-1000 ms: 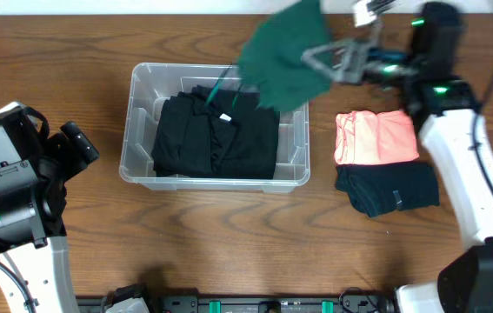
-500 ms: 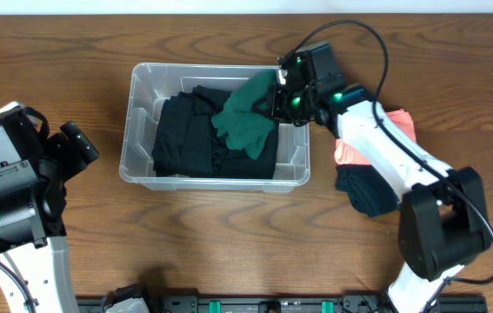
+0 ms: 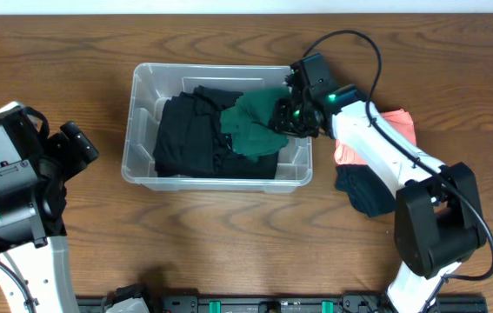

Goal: Pack container
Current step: 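Carry the green cloth with the right gripper and drop it into the bin, then grasp the salmon-pink shirt with the right gripper, then lift the pink shirt with the right gripper and lower into the bin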

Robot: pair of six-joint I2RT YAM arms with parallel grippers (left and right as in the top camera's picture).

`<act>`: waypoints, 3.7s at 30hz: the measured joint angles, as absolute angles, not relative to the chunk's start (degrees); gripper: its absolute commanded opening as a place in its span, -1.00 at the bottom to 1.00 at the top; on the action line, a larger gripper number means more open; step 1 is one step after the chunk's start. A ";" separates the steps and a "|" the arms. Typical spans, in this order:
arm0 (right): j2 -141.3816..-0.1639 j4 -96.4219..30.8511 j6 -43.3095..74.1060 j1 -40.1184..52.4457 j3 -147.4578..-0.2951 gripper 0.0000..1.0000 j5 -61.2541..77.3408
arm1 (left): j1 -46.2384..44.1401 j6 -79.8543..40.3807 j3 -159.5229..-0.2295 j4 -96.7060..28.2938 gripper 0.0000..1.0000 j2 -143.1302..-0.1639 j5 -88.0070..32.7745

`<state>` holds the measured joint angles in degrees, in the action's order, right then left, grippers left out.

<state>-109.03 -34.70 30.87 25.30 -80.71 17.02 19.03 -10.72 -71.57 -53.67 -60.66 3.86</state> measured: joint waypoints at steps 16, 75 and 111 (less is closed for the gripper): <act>-88.99 -35.68 17.43 22.70 -80.44 0.33 6.68 | 19.03 -10.72 -71.57 -53.67 0.96 -60.66 3.84; -113.34 -52.27 -6.85 -20.88 -79.00 -0.97 55.11 | 19.03 -10.72 -71.57 -53.67 0.96 -60.66 3.86; -108.60 -1.74 42.48 39.38 -79.11 -0.97 33.63 | 19.03 -10.72 -71.57 -53.65 0.96 -60.66 3.86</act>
